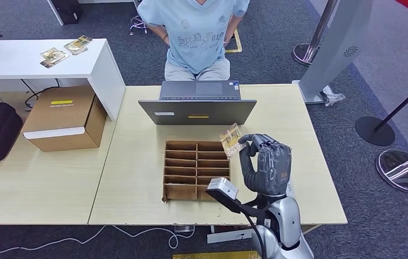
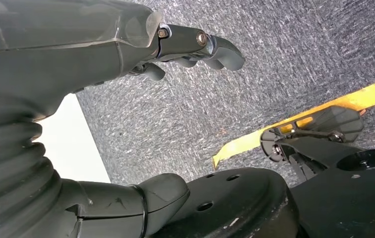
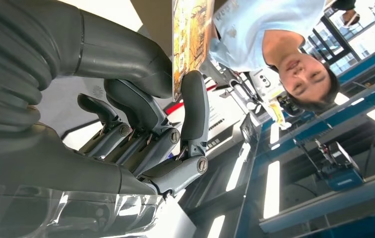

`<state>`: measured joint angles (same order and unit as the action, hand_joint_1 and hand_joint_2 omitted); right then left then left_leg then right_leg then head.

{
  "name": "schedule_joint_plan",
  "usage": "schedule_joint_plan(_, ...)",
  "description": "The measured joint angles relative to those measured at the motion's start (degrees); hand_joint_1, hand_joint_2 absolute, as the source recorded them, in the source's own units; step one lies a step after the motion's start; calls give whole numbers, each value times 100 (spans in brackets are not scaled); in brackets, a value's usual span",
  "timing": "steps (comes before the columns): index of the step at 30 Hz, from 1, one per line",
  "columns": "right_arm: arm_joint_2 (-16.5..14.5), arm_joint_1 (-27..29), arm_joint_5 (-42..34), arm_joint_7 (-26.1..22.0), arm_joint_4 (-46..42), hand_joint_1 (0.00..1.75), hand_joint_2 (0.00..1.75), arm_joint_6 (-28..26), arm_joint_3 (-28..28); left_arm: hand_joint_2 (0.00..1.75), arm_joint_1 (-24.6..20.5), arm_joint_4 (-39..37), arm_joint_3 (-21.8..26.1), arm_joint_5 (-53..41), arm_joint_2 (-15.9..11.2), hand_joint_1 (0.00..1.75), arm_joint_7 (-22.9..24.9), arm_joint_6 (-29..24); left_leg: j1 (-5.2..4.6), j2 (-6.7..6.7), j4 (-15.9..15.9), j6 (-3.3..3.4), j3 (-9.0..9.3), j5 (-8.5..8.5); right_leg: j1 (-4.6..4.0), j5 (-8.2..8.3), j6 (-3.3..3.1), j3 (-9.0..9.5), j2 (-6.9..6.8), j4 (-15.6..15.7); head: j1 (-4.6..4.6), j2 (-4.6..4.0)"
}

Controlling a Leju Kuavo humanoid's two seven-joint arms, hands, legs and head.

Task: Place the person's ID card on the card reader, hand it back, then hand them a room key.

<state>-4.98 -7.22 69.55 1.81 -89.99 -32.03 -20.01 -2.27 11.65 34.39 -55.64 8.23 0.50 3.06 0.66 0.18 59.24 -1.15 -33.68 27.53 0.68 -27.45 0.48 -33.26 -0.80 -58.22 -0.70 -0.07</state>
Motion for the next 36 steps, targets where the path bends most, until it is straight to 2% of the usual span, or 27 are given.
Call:
schedule_joint_plan(19, -34, -1329, -33, 59, 902, 174, 175, 280, -224, 175, -18, 0, 29, -160, 5, 0, -51, 12, 0, -1, 0, -1, -1, -7, 0, 3, 0, 0, 0, -3, 1, 0)
schedule_joint_plan(29, -241, -2635, -153, 306, 1995, 174, 175, 634, -265, 175, -61, 0, 30, -293, -5, 0, -70, 48, 0, -2, 0, -5, 0, -17, 0, 12, -7, -1, 0, -5, 1, 0)
schedule_joint_plan(36, -305, -3338, -476, 315, 2808, 166, 175, 747, -224, 175, -112, 0, 29, -431, -24, 0, -69, 90, 0, -1, 1, -4, 0, -17, 0, 15, -10, -1, 0, -5, 0, 0)
